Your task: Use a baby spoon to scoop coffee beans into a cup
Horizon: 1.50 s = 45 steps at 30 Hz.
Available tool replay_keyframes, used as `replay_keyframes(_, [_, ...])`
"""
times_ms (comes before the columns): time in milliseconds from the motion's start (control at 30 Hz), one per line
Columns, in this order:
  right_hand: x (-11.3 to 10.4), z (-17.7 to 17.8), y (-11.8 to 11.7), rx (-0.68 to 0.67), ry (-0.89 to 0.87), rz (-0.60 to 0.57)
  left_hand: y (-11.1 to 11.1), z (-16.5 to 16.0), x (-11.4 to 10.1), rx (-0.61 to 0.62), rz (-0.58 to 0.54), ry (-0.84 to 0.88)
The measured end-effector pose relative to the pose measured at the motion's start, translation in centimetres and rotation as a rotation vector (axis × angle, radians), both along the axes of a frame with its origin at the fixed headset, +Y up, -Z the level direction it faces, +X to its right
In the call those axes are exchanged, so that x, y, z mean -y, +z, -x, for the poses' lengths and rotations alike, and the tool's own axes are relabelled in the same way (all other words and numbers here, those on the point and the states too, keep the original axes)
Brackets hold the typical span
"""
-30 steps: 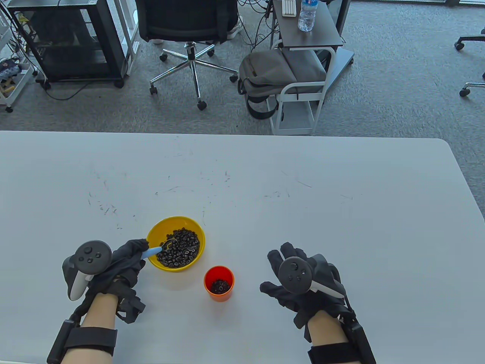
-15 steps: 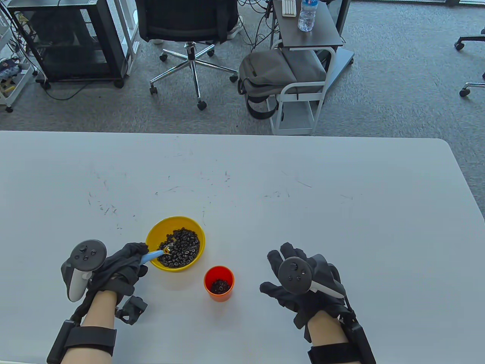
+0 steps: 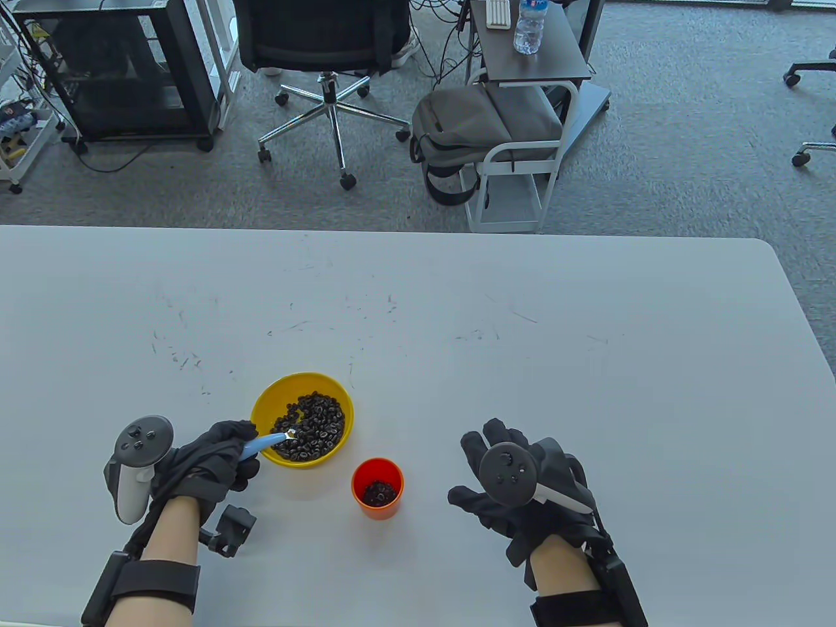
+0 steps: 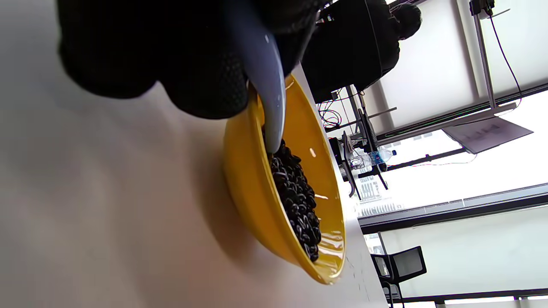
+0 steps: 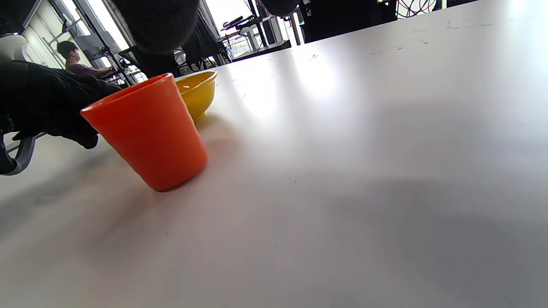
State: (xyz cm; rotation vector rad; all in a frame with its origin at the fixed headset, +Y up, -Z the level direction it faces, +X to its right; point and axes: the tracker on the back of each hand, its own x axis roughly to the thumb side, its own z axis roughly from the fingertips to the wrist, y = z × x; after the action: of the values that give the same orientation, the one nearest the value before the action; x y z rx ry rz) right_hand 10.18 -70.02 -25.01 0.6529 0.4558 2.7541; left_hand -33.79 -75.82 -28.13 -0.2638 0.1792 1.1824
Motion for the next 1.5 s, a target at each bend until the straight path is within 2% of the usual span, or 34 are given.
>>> replay_keyframes(800, [0.0, 0.0, 0.0, -0.002, -0.005, 0.002, 0.2, 0.4, -1.2, -0.034, -0.066, 0.095])
replay_keyframes(1067, [0.0, 0.0, 0.0, -0.002, -0.006, 0.003, 0.3, -1.0, -2.3, 0.057, -0.111, 0.141])
replay_keyframes(1500, [0.1, 0.0, -0.1, -0.003, -0.007, 0.006, 0.7, -4.9, -3.8, 0.336, -0.132, 0.177])
